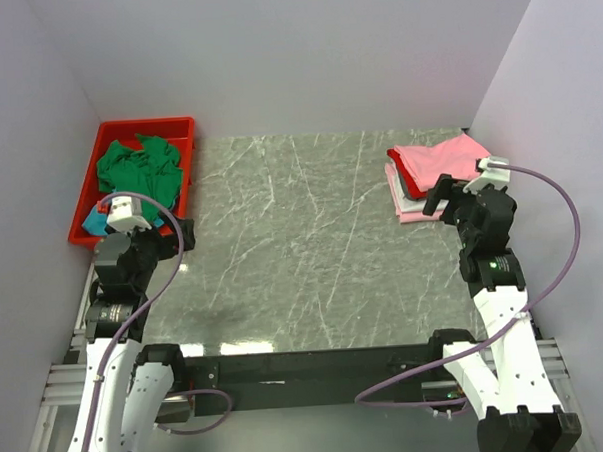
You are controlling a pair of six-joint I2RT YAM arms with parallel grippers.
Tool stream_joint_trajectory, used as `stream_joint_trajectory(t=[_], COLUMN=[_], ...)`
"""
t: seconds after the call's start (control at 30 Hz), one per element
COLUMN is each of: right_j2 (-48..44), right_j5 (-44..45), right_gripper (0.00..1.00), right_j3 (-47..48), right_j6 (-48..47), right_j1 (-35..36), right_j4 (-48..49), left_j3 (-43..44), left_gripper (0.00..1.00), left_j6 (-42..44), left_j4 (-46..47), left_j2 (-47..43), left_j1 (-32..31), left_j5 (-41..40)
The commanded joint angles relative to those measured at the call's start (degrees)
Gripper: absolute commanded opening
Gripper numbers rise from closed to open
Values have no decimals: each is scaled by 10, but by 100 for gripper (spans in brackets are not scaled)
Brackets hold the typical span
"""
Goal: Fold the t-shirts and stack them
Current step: Grab the tshirt from the pile
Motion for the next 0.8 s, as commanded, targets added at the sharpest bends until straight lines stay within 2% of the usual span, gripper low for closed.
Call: stream_joint_trajectory(t=[0.0,0.13,0.17,0.23,0.3,0.4,0.43,0.5,0.53,0.6,0.67,0.7,0.77], right_j2=[-12,3,-1,-10,-20,-22,-20,-16,-15,-16,-15,-13,-9], right_j5=[-11,-103,-160,-213,-251,-260,-260,-262,-267,-274,-283,-285,-288], right_gripper=[93,93,93,93,93,93,94,94,94,94,94,94,94], right_j3=[2,15,15,5,-2,-3,-1,5,6,5,5,5,5], right_j6=[-4,-69,-105,-130,-144,-154,-155,-156,-156,-155,-152,-151,-151], right_j1=[-2,-2,-2,-2,-2,-2,-2,-2,-2,-2,-2,-2,-2], right_j4=[28,-7,-15,-23,-27,-37,-41,-52,-55,-56,-57,-60,-61], left_j3=[-3,7,17,29,50,86,100,149,170,231,288,348,397], left_gripper=[99,99,99,99,99,99,99,100,99,99,88,85,80], left_j6=[-8,-46,-58,-87,-102,-114,-122,-166,-189,-241,-260,-269,-267], left_j4=[39,62,68,84,98,109,105,70,52,5,-45,-98,-121], left_j2=[-6,18,37,61,103,162,179,236,281,334,427,458,539], left_j1=[3,3,3,4,7,12,31,73,113,146,167,170,178], left_j5=[-1,1,2,12,19,11,2,-28,-28,-53,-65,-81,-78])
